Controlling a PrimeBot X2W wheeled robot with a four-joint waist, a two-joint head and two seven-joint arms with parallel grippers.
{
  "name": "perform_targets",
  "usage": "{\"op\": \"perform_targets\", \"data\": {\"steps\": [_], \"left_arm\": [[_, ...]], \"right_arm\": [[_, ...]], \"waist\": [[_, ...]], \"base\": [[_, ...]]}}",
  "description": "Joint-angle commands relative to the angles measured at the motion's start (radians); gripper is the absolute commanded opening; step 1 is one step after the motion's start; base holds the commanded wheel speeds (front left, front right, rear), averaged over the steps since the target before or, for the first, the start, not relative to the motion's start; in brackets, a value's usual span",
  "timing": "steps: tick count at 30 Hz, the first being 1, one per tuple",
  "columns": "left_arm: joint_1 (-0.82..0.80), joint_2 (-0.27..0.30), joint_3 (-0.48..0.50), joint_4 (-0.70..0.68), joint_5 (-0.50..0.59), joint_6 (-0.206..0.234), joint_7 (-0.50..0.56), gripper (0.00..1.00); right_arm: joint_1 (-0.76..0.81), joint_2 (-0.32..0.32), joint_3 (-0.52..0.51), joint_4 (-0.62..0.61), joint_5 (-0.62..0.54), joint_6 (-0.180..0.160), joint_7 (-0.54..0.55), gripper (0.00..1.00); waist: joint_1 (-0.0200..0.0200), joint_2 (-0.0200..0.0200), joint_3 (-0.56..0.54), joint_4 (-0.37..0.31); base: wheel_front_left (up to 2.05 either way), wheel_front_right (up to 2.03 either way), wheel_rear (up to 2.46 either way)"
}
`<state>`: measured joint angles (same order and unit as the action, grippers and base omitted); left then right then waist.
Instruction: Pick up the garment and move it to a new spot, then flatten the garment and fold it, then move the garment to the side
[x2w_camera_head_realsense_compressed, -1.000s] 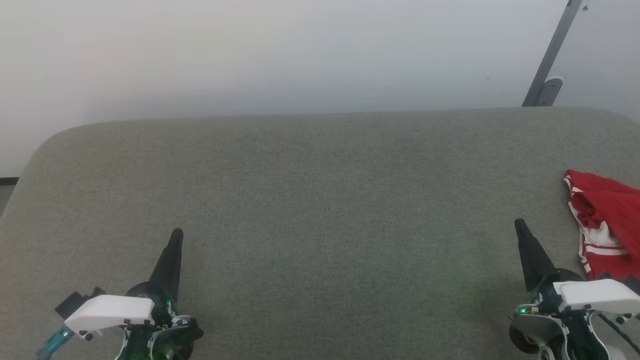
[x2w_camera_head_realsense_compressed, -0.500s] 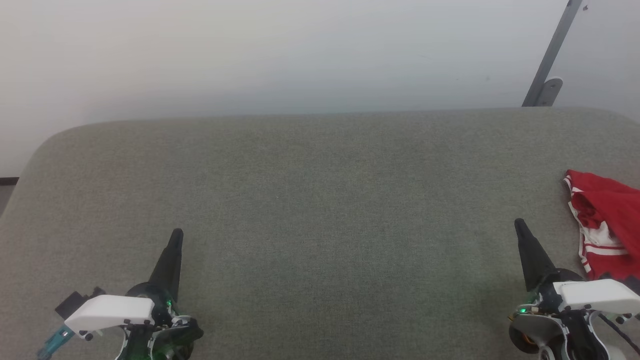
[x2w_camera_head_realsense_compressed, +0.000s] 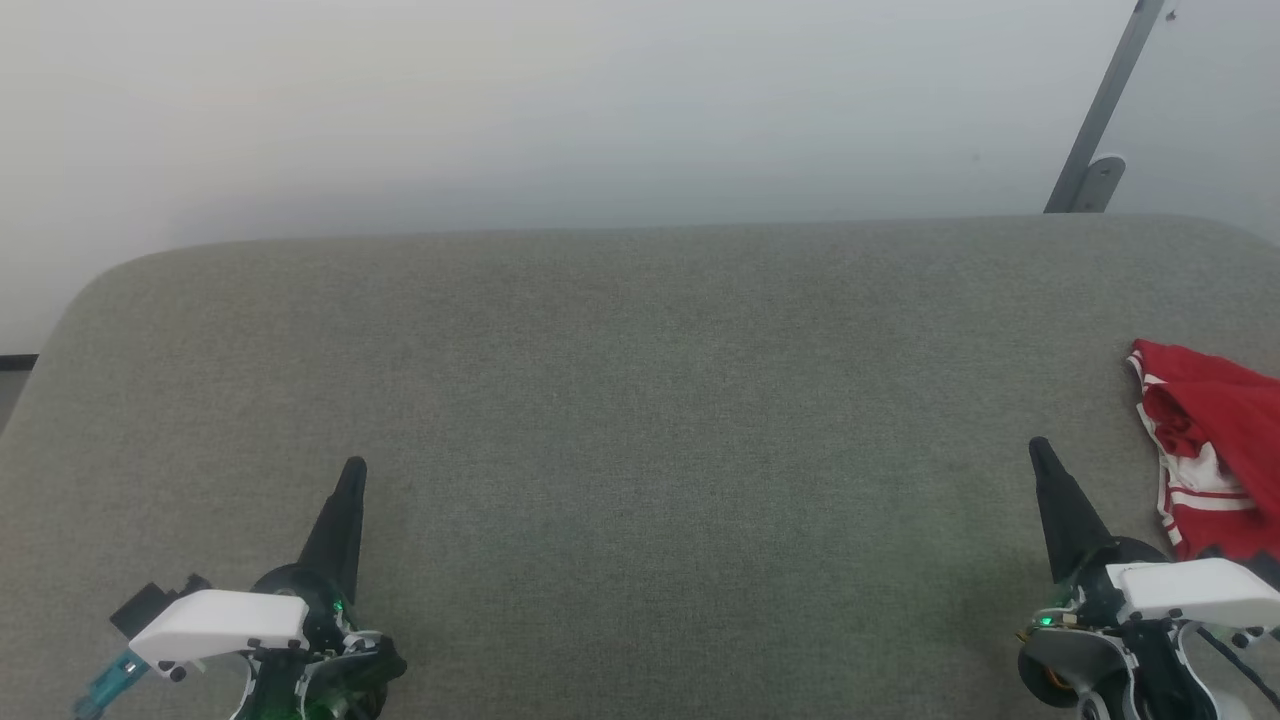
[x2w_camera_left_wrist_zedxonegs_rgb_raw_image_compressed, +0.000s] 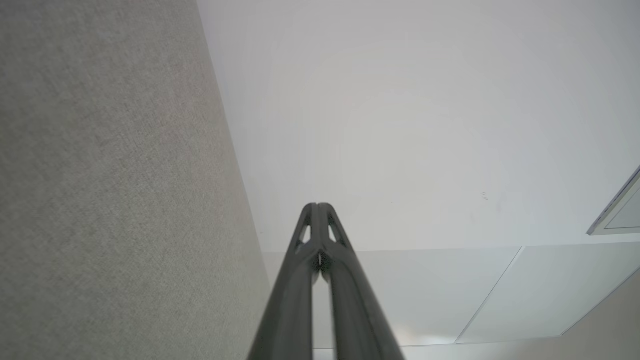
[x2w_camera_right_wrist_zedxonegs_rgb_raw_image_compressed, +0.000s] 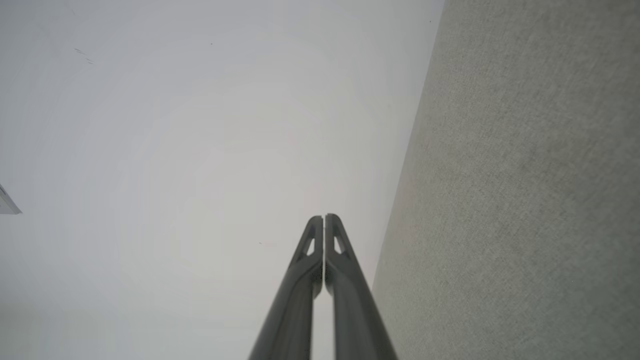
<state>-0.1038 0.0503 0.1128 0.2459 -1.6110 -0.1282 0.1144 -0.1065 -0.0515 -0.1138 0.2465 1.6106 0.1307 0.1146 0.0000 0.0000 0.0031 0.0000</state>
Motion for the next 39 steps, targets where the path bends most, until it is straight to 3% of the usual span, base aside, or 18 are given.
{"op": "perform_targets", "data": {"steps": [1,39], "left_arm": [[-0.011,-0.003,0.003,0.000,-0.004,-0.005,0.003,0.00],[-0.011,-0.003,0.003,0.000,-0.004,-0.005,0.003,0.00]], "right_arm": [[-0.005,0.004,-0.001,-0.004,0.004,0.000,0.002,0.00],[-0.005,0.004,-0.001,-0.004,0.005,0.000,0.002,0.00]], "waist": [[0.0000,0.0000,0.000,0.000],[0.0000,0.0000,0.000,0.000]], "base": [[0.00,0.00,0.00],[0.00,0.00,0.00]]}}
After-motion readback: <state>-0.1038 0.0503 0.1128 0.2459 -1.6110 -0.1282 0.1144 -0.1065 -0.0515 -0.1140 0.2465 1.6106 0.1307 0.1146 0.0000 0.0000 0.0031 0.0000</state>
